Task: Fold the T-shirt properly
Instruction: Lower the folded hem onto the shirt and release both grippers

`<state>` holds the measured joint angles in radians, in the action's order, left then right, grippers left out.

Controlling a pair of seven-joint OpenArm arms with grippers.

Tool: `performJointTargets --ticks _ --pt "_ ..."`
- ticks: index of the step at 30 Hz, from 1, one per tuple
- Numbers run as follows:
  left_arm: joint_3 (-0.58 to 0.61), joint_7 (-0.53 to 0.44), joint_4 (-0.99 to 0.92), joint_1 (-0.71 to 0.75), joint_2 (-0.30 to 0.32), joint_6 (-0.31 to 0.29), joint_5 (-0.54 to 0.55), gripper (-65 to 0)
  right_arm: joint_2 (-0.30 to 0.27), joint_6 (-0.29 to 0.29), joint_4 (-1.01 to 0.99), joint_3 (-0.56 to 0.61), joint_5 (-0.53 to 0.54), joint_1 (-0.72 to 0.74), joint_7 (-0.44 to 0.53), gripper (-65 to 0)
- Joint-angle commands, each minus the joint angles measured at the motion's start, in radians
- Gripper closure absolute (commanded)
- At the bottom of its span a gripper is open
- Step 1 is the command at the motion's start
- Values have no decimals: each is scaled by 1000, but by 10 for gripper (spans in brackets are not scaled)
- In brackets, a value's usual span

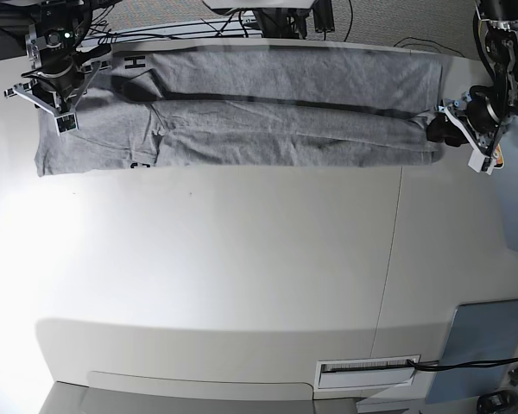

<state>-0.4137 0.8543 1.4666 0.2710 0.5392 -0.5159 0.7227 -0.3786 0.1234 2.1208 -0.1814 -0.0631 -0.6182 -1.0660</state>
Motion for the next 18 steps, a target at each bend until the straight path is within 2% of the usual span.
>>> performJointTargets --ticks 1,5,11,14,16,18 --pt "-9 -3 8 3 13 11 2 -297 -13 -8 18 -10 -16 -2 4 -131" --pt "-7 2 4 15 -25 10 0 -297 -13 -8 18 -10 -16 -2 3 -131" --pt "-7 3 4 15 -69 10 -73 -297 -13 -8 18 -10 -16 -2 3 -131" --pt "-8 30 4 14 -91 10 -55 -296 -13 -8 18 -10 -16 -2 3 -131" --pt "-7 55 3 14 -105 -14 -18 -293 -13 -8 18 -10 -16 -2 3 -131" --pt "-8 63 3 14 -114 -27 -12 -253 -13 -8 18 -10 -16 -2 3 -131"
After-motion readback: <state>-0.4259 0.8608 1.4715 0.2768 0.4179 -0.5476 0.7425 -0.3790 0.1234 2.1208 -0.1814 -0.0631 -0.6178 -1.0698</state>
